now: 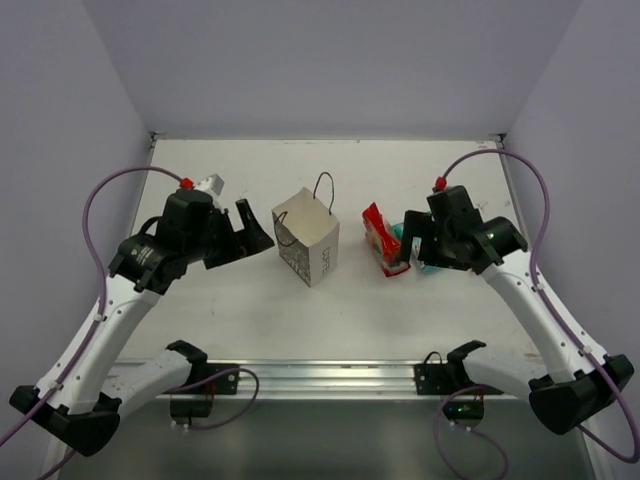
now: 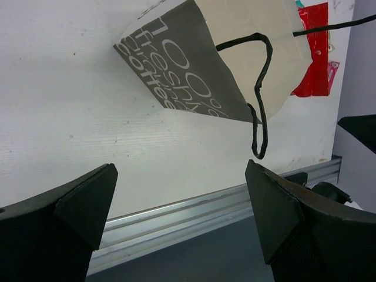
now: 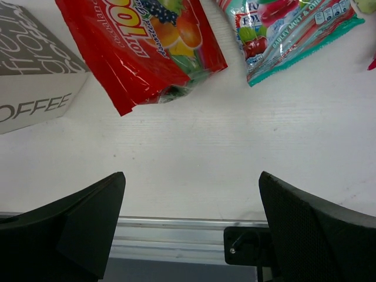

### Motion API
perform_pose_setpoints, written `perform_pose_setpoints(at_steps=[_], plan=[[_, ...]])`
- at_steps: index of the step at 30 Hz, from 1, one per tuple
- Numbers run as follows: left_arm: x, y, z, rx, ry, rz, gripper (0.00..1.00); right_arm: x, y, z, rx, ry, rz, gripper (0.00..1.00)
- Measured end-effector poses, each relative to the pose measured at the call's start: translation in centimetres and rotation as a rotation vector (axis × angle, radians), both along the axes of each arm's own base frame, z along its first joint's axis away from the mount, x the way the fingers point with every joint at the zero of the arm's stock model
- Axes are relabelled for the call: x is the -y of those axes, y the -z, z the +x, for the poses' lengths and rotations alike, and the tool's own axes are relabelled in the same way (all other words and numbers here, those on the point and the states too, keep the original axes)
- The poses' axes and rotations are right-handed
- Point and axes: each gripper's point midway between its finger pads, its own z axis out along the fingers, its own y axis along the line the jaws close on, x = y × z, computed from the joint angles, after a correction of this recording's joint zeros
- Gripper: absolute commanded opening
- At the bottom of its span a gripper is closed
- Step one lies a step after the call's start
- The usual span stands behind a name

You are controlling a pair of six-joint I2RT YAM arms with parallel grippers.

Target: Take the snacks out of the paper bag

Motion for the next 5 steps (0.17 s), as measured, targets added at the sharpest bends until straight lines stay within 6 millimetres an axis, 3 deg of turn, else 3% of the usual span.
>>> perform_pose_setpoints(at_steps=[5], plan=[[-0.54,-0.24,-0.71,0.014,-0.028,-0.018,1.0,-0.22,-0.45,-0.57,0.036,-0.015,0.04,0.99]])
